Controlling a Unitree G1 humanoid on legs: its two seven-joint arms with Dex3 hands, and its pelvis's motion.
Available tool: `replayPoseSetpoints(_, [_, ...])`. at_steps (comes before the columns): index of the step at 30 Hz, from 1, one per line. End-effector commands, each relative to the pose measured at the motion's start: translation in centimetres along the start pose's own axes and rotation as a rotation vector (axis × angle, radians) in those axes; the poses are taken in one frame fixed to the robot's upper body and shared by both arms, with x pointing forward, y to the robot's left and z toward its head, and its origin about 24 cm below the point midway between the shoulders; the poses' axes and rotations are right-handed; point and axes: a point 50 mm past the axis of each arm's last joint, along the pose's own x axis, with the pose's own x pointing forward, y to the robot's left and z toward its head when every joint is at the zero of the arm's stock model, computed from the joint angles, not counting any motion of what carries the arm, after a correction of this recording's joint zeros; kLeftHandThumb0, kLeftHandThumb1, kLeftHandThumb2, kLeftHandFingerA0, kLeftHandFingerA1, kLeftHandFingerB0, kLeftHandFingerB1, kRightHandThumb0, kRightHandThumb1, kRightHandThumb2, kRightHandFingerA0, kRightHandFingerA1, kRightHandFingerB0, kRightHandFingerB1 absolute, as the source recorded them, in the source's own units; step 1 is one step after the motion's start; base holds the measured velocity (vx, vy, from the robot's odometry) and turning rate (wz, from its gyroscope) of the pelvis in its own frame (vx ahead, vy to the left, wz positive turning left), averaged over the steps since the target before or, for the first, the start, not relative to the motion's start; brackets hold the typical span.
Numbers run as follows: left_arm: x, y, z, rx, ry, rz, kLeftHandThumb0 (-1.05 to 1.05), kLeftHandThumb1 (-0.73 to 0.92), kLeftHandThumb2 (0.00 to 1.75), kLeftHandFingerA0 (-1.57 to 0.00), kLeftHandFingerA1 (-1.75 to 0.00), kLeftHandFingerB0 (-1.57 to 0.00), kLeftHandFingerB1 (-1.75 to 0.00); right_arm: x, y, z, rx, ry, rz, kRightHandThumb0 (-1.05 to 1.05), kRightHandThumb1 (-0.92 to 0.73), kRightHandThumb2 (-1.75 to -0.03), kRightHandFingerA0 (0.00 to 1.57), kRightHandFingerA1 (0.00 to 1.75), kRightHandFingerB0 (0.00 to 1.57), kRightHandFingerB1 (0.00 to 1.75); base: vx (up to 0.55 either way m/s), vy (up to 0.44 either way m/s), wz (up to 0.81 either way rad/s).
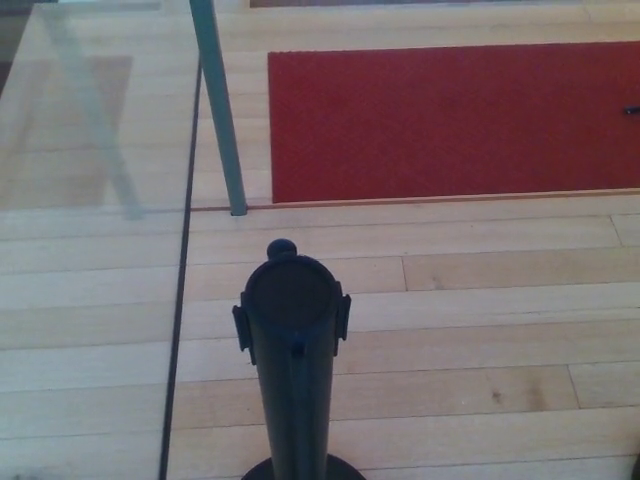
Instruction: The robot walks towards a pair of stanchion kept in front of it and uses the right hand to grab on the strap of the right stanchion that is being connected to the left stanchion. After removing it from the stanchion on the left, it releases the strap and lets it retract back to the stanchion on the right.
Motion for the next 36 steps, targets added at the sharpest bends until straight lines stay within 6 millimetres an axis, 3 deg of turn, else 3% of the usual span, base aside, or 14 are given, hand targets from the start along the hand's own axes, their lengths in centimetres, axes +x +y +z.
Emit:
replayPoseSetpoints(1, [0.3, 0.8, 0.8, -0.014, -0.030, 0.034, -0.40, -0.24, 1.75, -1.57, -1.11, -1.47, -0.99, -4.4, 4.5, -6.6, -0.062, 0.260, 0.358, -0.19, -0.68, -0.62, 0.79, 1.31, 0.87, 0.77, 0.00, 0.000, 0.00])
replayPoseSetpoints(4, [0.4, 0.5, 1.3, -0.014, -0.047, 0.027, -0.49, -0.18, 1.72, -1.57, -1.13, -1.48, -0.96, -4.5, 5.3, -7.2, -0.065, 0.287, 0.403, -0.19, -0.68, -0.60, 0.80, 1.03, 0.87, 0.59, 0.00, 0.000, 0.00])
replayPoseSetpoints(15, [0.3, 0.9, 1.2, -0.003, -0.055, 0.030, -0.45, -0.17, 1.75, -1.57, -1.09, -1.44, -1.02, -4.2, 8.2, -7.2, -0.102, 0.285, 0.554, -0.17, -0.69, -0.60, 0.76, 0.87, 0.79, 0.52, 0.00, 0.000, 0.00])
replayPoseSetpoints(19, [0.3, 0.8, 1.1, 0.001, -0.053, 0.030, -0.45, -0.17, 1.75, -1.57, -1.11, -1.45, -1.02, -4.2, 8.6, -7.3, -0.116, 0.297, 0.583, -0.14, -0.71, -0.61, 0.74, 0.90, 0.74, 0.50, 0.00, 0.000, 0.00])
replayPoseSetpoints(20, [0.3, 0.8, 1.1, 0.005, -0.049, 0.034, -0.42, -0.18, 1.75, -1.57, -1.09, -1.43, -1.02, -4.3, 9.2, -7.5, -0.112, 0.324, 0.594, -0.17, -0.71, -0.61, 0.68, 1.11, 0.53, 0.40, 0.00, 0.000, 0.00])
replayPoseSetpoints(21, [0.3, 0.8, 1.1, 0.009, -0.049, 0.036, -0.42, -0.18, 1.75, -1.57, -1.09, -1.43, -1.02, -4.4, 9.4, -7.6, -0.111, 0.334, 0.594, -0.17, -0.71, -0.61, 0.68, 1.11, 0.53, 0.40, 0.00, 0.000, 0.00])
replayPoseSetpoints(22, [0.3, 0.8, 1.1, 0.006, -0.049, 0.036, -0.40, -0.18, 1.75, -1.57, -1.10, -1.45, -1.01, -4.4, 9.8, -7.6, -0.100, 0.346, 0.601, -0.29, -0.60, -0.78, 0.64, 0.71, 0.32, 0.44, 0.00, 0.000, 0.00])
replayPoseSetpoints(23, [0.3, 0.8, 1.1, 0.004, -0.049, 0.037, -0.40, -0.18, 1.75, -1.57, -1.10, -1.45, -1.01, -4.5, 10.0, -7.6, -0.091, 0.355, 0.606, -0.29, -0.60, -0.78, 0.64, 0.71, 0.32, 0.44, 0.00, 0.000, 0.00])
replayPoseSetpoints(24, [0.3, 0.8, 1.0, 0.003, -0.049, 0.036, -0.43, -0.17, 1.75, -1.57, -1.09, -1.45, -1.01, -4.5, 10.1, -7.6, -0.096, 0.351, 0.617, -0.23, -0.67, -0.60, 0.58, 0.90, 0.28, 0.30, 0.00, 0.000, 0.00])
replayPoseSetpoints(26, [0.3, 0.8, 1.0, 0.008, -0.048, 0.037, -0.43, -0.17, 1.75, -1.57, -1.09, -1.45, -1.01, -4.5, 10.2, -7.6, -0.117, 0.339, 0.626, -0.23, -0.67, -0.60, 0.58, 0.90, 0.28, 0.30, 0.00, 0.000, 0.00])
replayPoseSetpoints(27, [0.3, 0.8, 1.1, 0.010, -0.051, 0.036, -0.41, -0.19, 1.75, -1.57, -1.08, -1.44, -1.01, -4.2, 10.0, -7.5, -0.126, 0.333, 0.651, -0.43, -0.56, -0.66, 0.14, 0.40, 0.09, 0.25, 0.00, 0.000, 0.00])
replayPoseSetpoints(28, [0.3, 0.9, 1.1, 0.013, -0.054, 0.035, -0.41, -0.19, 1.75, -1.57, -1.08, -1.44, -1.01, -4.0, 9.7, -7.4, -0.138, 0.325, 0.682, -0.43, -0.56, -0.66, 0.14, 0.40, 0.09, 0.25, 0.00, 0.000, 0.00])
replayPoseSetpoints(29, [0.3, 0.8, 1.2, 0.014, -0.059, 0.035, -0.46, -0.20, 1.75, -1.57, -1.09, -1.47, -0.98, -3.8, 9.4, -7.3, -0.154, 0.312, 0.703, -0.62, -0.36, -0.69, 0.00, 0.00, 0.00, 0.09, 0.00, 0.000, 0.00])
replayPoseSetpoints(36, [0.4, 0.9, 1.3, 0.013, -0.060, 0.036, -0.50, -0.16, 1.73, -1.57, -1.11, -1.45, -0.98, -3.8, 9.6, -6.8, -0.209, 0.328, 0.792, -0.77, -0.45, -0.72, 0.00, 0.00, 0.00, 0.00, 0.00, 0.000, 0.00])
